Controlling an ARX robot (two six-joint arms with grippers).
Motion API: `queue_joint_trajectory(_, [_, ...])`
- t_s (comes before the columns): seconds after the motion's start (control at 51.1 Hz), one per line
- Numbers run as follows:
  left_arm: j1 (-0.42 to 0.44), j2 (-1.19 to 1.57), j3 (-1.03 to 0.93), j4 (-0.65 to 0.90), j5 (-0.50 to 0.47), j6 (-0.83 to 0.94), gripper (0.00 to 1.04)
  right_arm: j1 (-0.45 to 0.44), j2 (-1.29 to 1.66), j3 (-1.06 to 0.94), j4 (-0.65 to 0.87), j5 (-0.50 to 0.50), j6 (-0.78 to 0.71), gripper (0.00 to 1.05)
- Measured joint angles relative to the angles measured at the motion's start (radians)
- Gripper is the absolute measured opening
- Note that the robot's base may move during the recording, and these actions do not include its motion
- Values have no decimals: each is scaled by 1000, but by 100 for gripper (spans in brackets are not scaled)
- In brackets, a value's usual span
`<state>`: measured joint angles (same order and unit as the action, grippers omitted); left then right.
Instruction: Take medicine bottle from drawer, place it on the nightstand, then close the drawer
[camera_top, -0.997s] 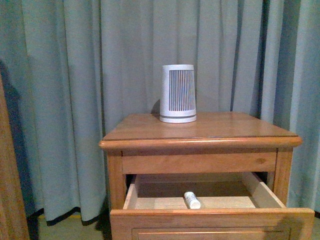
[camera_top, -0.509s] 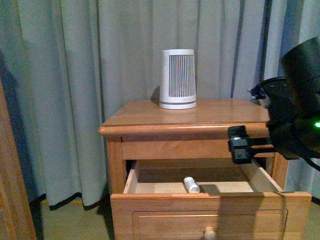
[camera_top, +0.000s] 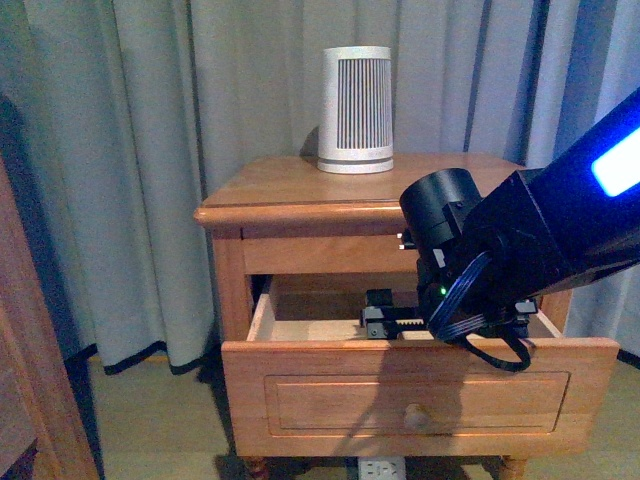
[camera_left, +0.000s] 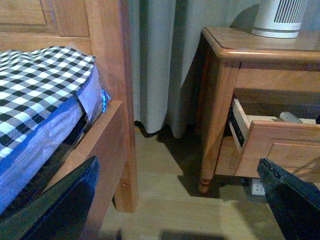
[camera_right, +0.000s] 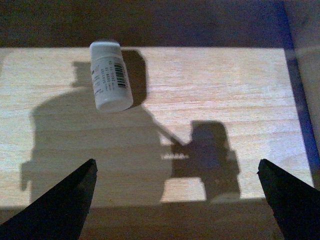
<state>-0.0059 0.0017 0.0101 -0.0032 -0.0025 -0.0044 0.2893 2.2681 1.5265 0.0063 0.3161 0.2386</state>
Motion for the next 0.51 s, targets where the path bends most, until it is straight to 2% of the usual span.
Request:
queue_joint_trajectory(0.274, [0,0,0,0,0,0,98,26,-112,-174,-14,31,71,98])
queue_joint_trajectory(0.391, [0,0,0,0,0,0,98,25,-122,-185,4,47,77,98])
queue_joint_trajectory(0.509, [0,0,0,0,0,0,98,15,-117,-157,-42,48,84,98])
